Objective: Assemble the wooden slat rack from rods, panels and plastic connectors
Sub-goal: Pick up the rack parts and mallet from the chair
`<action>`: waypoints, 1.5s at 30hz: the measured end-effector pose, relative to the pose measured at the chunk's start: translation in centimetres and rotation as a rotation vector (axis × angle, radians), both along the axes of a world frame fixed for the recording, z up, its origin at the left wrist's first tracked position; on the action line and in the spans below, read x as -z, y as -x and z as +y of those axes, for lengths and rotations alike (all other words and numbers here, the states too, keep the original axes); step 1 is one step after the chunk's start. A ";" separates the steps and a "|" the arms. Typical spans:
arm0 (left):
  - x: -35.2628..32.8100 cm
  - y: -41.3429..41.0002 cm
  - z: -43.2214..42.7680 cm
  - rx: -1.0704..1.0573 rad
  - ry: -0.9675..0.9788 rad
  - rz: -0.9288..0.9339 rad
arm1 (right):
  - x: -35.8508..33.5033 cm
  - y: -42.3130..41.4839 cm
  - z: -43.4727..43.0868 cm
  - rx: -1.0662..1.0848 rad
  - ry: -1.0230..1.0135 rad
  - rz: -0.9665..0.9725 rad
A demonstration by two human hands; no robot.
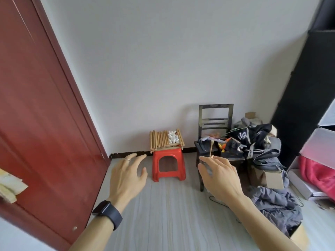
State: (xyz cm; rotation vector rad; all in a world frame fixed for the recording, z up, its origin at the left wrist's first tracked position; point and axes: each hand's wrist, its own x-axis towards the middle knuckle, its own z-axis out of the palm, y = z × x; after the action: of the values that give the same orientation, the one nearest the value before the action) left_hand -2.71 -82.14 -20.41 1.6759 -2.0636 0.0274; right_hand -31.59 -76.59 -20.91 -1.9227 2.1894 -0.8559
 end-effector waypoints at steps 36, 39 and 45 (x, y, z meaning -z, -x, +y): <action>32.2 36.3 -66.9 0.631 -0.721 -0.229 | 34.6 27.0 -62.5 0.498 -0.882 -0.438; 38.6 39.1 -69.3 0.655 -0.779 -0.296 | 40.8 29.2 -65.2 0.610 -0.904 -0.438; 49.8 42.8 -69.5 0.788 -0.853 -0.466 | 50.4 31.2 -67.0 0.685 -0.950 -0.362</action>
State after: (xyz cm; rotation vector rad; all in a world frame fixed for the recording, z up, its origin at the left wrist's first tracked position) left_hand -45.49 -151.69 -70.23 1.1371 -3.2582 -0.9032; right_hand -62.82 -143.57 -71.35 -0.5544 2.3464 -0.0858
